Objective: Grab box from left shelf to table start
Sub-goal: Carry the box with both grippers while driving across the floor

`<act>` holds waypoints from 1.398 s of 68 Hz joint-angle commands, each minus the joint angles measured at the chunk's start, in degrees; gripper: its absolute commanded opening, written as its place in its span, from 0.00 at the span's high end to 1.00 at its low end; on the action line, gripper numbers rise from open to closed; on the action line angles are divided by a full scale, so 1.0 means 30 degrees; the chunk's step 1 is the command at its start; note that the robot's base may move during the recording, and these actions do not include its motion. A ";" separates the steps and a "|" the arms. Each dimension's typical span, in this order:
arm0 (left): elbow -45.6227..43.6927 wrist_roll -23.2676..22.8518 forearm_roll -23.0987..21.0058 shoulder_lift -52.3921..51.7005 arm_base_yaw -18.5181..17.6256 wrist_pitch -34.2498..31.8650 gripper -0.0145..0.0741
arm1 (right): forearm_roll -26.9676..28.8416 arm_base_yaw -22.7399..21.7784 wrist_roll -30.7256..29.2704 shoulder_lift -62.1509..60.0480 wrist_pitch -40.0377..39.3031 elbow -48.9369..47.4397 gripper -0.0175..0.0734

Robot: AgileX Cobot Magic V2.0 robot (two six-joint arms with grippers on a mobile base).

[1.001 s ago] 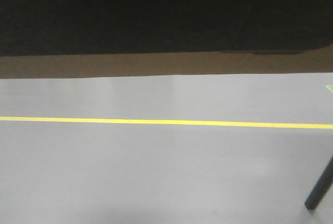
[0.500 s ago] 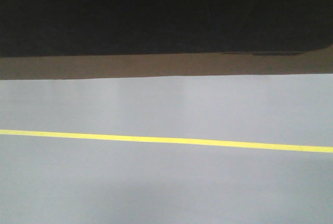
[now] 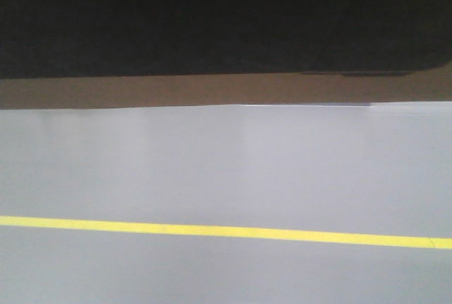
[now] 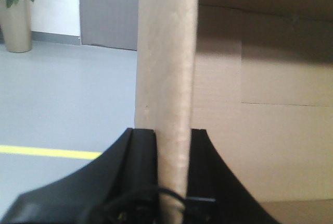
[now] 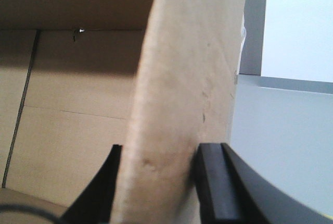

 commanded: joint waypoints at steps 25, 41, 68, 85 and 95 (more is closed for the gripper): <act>-0.0601 -0.0280 -0.0861 0.0243 -0.0129 -0.3641 0.95 | 0.0244 -0.0033 -0.0033 0.0375 -0.2777 -0.0574 0.74; -0.0601 -0.0280 -0.0861 0.0243 -0.0129 -0.3641 0.95 | 0.0244 -0.0033 -0.0033 0.0375 -0.2777 -0.0574 0.74; -0.0601 -0.0280 -0.0861 0.0243 -0.0129 -0.3641 0.95 | 0.0244 -0.0033 -0.0033 0.0375 -0.2782 -0.0574 0.74; -0.0601 -0.0280 -0.0861 0.0243 -0.0129 -0.3641 0.95 | 0.0244 -0.0033 -0.0033 0.0375 -0.2782 -0.0574 0.74; -0.0601 -0.0280 -0.0861 0.0243 -0.0129 -0.3641 0.95 | 0.0244 -0.0033 -0.0033 0.0375 -0.2782 -0.0574 0.74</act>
